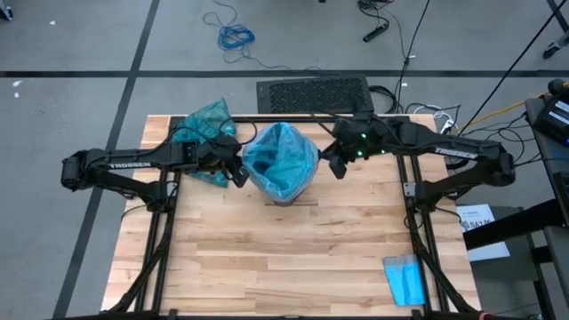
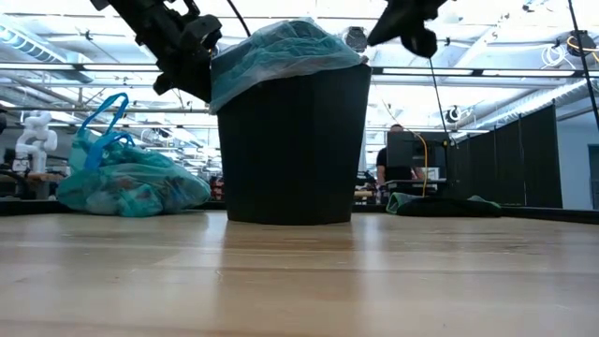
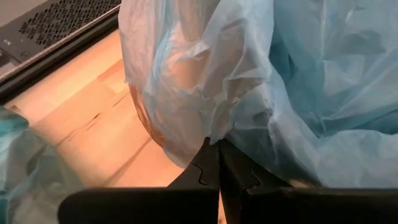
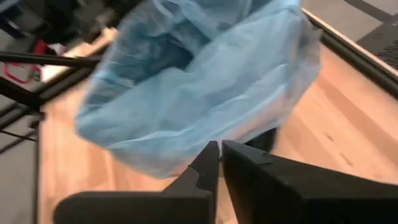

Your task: Place trash/remove bag and relplace

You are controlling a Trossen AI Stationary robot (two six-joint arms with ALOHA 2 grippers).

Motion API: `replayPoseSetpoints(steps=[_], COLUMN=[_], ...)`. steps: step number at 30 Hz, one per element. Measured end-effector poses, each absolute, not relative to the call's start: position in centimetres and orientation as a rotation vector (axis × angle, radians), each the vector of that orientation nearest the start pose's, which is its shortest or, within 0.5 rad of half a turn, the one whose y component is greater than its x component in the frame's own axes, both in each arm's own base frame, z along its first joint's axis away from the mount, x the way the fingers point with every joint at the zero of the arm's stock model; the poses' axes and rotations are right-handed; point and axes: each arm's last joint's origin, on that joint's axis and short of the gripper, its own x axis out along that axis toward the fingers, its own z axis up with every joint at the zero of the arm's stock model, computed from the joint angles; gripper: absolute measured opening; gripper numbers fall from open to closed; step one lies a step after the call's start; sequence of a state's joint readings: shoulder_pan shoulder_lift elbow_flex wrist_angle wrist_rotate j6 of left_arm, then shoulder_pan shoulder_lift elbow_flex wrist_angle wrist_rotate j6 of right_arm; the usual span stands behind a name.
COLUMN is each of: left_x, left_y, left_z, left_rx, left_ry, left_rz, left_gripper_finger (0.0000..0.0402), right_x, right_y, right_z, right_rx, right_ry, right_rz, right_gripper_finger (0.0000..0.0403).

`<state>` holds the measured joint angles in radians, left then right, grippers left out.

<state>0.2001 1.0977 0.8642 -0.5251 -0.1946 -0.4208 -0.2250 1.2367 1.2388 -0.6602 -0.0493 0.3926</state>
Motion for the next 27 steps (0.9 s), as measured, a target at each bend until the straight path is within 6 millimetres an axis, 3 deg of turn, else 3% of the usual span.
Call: replayPoseSetpoints(steps=[10, 15, 19, 25, 27], left_x=[21.6, 21.6, 21.6, 21.6, 21.6], left_y=[4.9, 4.9, 4.9, 4.9, 4.9], left_z=[27.4, 27.4, 27.4, 27.4, 27.4], left_rx=[-0.368, -0.363, -0.361, -0.360, -0.360], left_ry=[0.682, 0.684, 0.685, 0.686, 0.686], left_rz=[0.512, 0.504, 0.503, 0.503, 0.503], left_gripper_finger=[0.0000, 0.0000, 0.0000, 0.0000, 0.0000], right_x=[25.9, 26.7, 27.3, 27.4, 27.0], right_y=[-4.9, -5.0, -5.1, -4.8, -4.7], right_z=[34.9, 34.2, 33.4, 33.6, 33.9], right_rx=[0.544, 0.568, 0.577, 0.545, 0.542], right_ry=[0.600, 0.613, 0.646, 0.623, 0.611], right_rz=[-0.370, -0.382, -0.395, -0.425, -0.447], right_gripper_finger=[0.0118, 0.0132, 0.0111, 0.0018, 0.0008])
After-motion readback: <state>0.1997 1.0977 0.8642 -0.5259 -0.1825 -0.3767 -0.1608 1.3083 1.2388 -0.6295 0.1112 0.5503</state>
